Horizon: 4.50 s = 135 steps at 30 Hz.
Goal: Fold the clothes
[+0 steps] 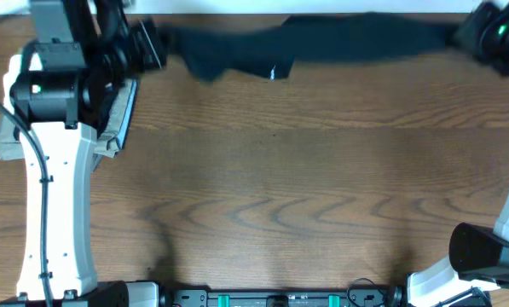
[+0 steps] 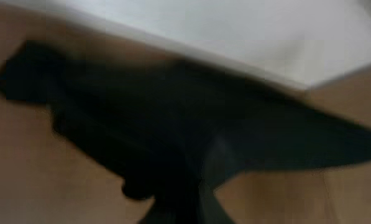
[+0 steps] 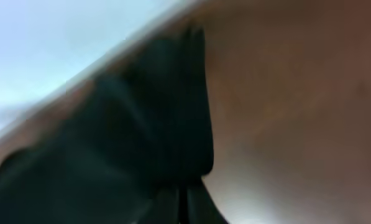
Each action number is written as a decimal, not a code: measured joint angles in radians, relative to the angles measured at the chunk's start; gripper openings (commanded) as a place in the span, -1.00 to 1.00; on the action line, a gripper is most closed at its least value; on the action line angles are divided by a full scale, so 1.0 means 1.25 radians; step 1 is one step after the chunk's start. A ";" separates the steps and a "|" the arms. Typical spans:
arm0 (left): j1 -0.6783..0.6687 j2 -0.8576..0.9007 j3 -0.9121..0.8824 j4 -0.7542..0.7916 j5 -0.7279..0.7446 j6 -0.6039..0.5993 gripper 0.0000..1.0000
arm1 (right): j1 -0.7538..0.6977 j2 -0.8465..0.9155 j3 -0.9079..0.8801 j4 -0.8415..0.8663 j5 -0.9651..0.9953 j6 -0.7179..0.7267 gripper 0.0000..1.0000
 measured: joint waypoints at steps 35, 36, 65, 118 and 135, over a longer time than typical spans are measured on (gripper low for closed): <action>-0.149 0.056 -0.451 0.007 -0.068 0.137 0.81 | 0.018 0.009 -0.208 -0.158 0.144 -0.049 0.89; -0.149 0.058 -0.452 0.010 -0.069 0.137 0.81 | 0.018 0.009 -0.221 -0.152 0.144 -0.049 0.88; -0.204 0.279 -0.452 0.141 -0.080 0.126 0.51 | 0.084 0.009 -0.395 -0.035 0.142 -0.052 0.78; -0.213 0.160 -0.452 -0.147 -0.310 0.072 -0.88 | 0.094 0.115 -0.558 0.419 0.119 -0.033 -0.29; -0.213 0.160 -0.452 -0.134 -0.318 0.072 -0.88 | 0.078 0.252 -0.562 0.616 0.146 -0.039 -0.98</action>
